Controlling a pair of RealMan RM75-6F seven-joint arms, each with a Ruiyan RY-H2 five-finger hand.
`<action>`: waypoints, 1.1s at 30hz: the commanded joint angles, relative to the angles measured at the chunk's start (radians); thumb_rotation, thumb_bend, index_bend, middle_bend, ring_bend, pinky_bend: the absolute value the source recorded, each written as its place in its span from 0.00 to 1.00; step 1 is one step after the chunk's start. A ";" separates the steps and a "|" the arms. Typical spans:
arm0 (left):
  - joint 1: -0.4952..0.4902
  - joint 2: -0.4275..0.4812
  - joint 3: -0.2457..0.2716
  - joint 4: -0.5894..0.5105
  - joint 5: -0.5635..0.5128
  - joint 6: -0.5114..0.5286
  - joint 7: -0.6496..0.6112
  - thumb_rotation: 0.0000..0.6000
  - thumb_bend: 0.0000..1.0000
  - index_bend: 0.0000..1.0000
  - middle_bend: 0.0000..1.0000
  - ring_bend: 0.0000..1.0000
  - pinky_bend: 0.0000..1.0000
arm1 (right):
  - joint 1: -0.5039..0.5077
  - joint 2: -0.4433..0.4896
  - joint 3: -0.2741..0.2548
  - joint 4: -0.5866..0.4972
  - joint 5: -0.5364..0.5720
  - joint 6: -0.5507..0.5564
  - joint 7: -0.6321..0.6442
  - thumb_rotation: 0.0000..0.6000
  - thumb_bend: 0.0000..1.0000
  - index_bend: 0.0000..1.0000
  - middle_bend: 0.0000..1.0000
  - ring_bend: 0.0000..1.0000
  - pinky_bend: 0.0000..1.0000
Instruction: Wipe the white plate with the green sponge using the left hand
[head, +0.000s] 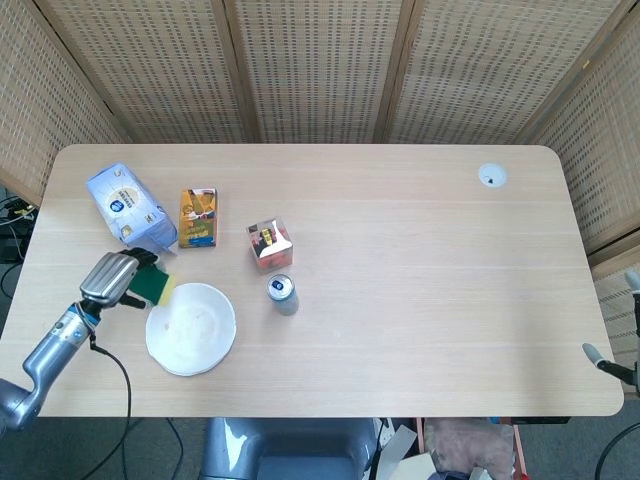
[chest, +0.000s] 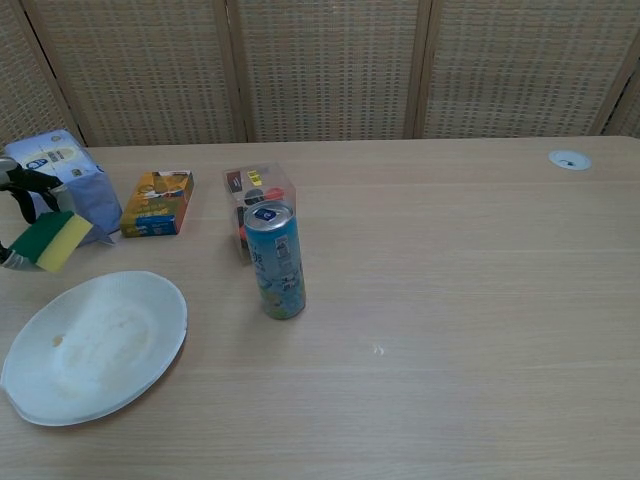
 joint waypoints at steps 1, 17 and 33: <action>0.020 0.127 0.025 -0.295 0.004 0.019 -0.055 1.00 0.03 0.47 0.44 0.31 0.40 | -0.003 0.008 -0.003 0.000 -0.004 -0.002 0.019 1.00 0.00 0.00 0.00 0.00 0.00; 0.040 0.083 0.025 -0.282 -0.119 -0.151 -0.122 1.00 0.03 0.47 0.44 0.31 0.40 | -0.006 0.021 -0.008 0.002 -0.011 -0.003 0.054 1.00 0.00 0.00 0.00 0.00 0.00; 0.028 0.029 0.013 -0.208 -0.146 -0.241 -0.111 1.00 0.04 0.47 0.44 0.31 0.40 | -0.006 0.020 -0.006 0.006 -0.005 -0.005 0.057 1.00 0.00 0.00 0.00 0.00 0.00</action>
